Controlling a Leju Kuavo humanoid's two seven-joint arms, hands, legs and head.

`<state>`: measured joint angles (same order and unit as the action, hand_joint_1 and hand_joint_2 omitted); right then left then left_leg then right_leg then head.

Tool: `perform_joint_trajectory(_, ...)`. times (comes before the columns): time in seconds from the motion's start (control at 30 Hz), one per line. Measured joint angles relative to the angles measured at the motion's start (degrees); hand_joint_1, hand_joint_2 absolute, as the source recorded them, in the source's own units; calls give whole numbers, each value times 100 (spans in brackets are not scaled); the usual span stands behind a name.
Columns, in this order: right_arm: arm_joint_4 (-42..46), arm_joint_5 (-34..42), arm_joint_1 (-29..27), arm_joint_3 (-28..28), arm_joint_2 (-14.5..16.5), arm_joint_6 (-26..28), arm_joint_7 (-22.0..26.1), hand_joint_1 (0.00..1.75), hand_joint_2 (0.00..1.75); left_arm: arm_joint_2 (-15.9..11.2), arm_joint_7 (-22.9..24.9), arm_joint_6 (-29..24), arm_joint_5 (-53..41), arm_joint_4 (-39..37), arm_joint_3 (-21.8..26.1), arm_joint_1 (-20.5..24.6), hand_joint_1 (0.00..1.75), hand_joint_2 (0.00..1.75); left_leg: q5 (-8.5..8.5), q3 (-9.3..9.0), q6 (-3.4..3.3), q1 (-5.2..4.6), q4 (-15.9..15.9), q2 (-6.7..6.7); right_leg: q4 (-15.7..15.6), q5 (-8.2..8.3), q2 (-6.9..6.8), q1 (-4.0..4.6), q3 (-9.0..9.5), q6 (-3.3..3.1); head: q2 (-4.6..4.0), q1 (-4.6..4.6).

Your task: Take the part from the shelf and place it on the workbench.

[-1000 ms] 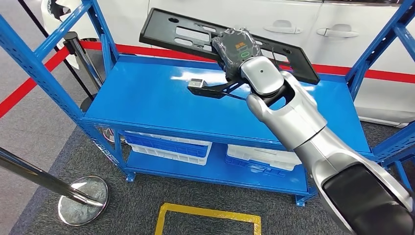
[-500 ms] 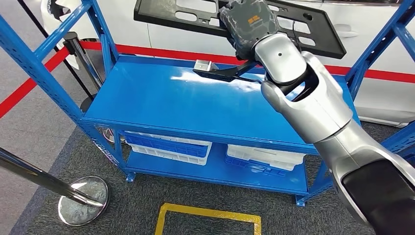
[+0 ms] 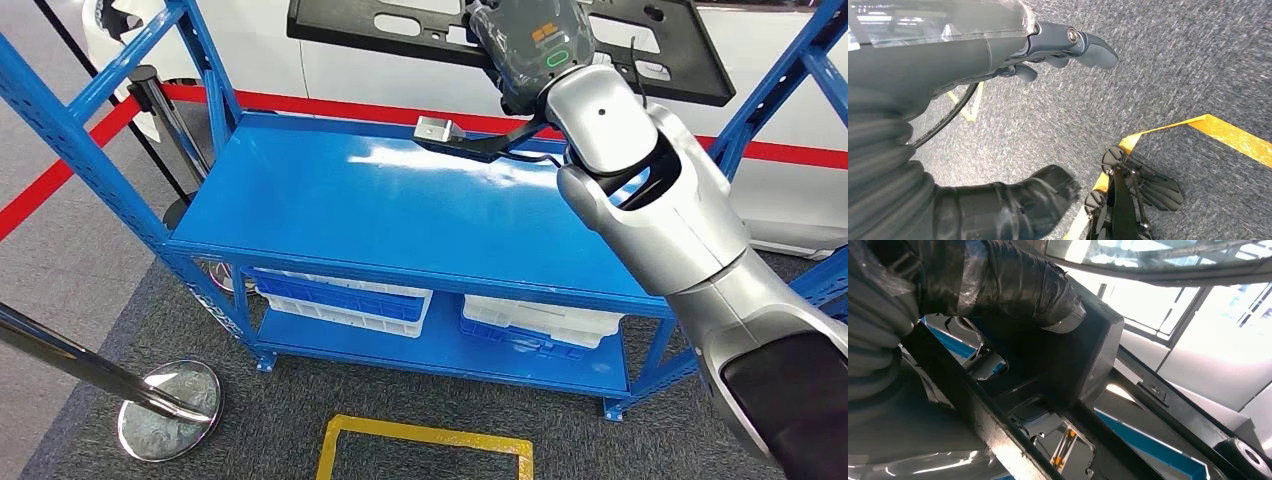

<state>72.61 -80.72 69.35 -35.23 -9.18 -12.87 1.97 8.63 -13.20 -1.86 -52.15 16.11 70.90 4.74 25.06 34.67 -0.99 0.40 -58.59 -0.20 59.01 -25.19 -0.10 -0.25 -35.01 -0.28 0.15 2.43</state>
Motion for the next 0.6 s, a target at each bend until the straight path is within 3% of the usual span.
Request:
perform_joint_trajectory(0.43, 56, 109, -99, 79, -74, -5, 6, 175, 175, 0, -2, 8, -1, -7, 0, 0, 0, 175, 1, 1, -2, -3, -4, -3, -2, 1, -1, -1, 0, 2, -1, 1)
perform_joint_trajectory(0.6, 131, 335, -216, 253, -101, -120, -24, 175, 175, -5, -68, 9, -4, -17, 2, 0, 0, 175, 16, 15, -31, -39, -29, -5, -10, 13, -3, -53, 1, 41, 0, 2)
